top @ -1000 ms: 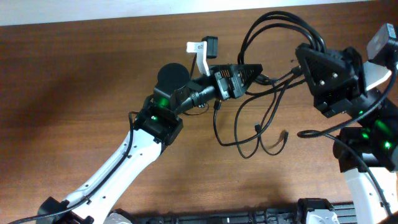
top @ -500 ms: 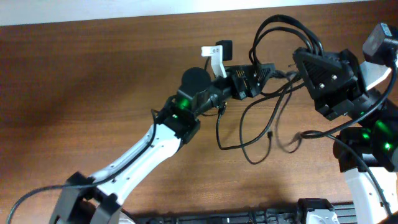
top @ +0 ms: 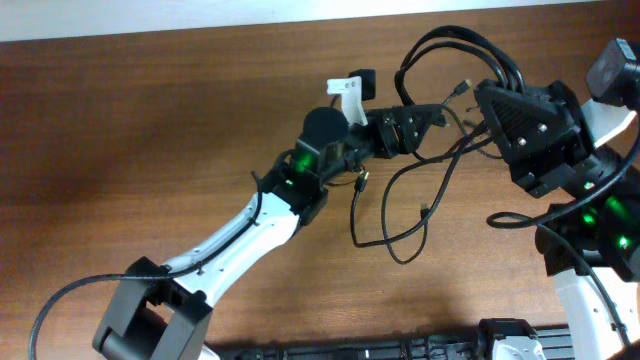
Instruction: Untangle cables
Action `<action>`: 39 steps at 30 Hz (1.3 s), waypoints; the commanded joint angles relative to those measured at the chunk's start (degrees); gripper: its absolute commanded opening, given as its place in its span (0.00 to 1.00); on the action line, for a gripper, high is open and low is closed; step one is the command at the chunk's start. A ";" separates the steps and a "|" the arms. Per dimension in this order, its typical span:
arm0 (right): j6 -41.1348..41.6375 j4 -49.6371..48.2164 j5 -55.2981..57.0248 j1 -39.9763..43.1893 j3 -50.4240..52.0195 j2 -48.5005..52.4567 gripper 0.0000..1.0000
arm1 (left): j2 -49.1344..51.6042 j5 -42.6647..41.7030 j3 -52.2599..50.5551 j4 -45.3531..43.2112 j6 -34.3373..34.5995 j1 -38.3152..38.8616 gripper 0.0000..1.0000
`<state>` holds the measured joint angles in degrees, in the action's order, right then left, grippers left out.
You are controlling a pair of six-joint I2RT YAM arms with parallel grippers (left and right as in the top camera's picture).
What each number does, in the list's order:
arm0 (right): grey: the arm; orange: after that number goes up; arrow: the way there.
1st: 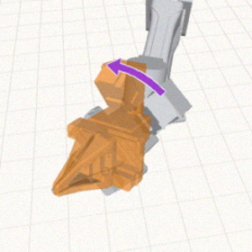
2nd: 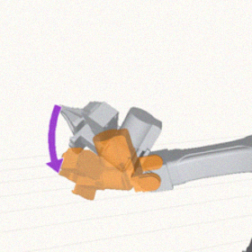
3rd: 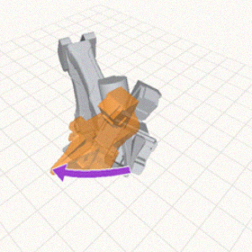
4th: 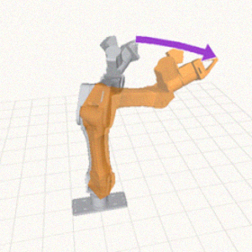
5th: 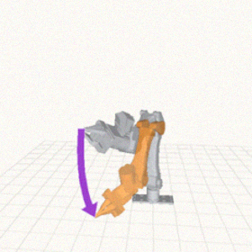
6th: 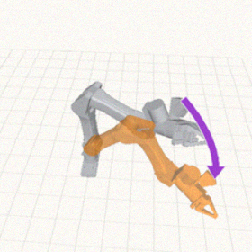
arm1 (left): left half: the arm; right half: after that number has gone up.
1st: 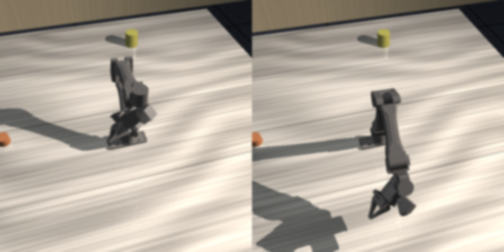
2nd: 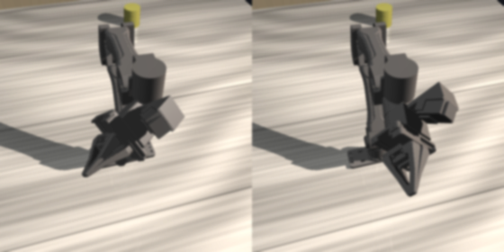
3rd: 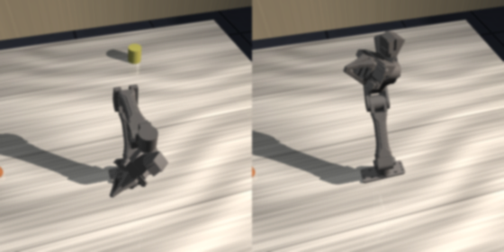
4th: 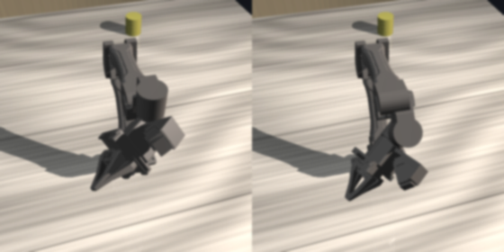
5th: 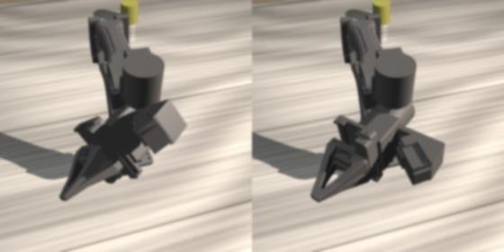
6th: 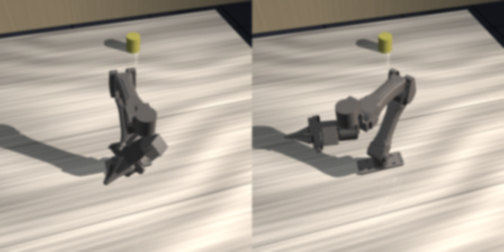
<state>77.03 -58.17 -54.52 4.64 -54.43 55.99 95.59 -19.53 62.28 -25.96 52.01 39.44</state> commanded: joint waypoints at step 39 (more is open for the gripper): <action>-8.59 5.57 7.19 0.37 -1.14 5.88 0.04 | 0.57 -63.28 0.50 35.26 -65.53 -30.05 0.99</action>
<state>73.03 -55.75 -49.50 4.69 -54.43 62.15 96.03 -73.78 62.96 9.10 -5.52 12.78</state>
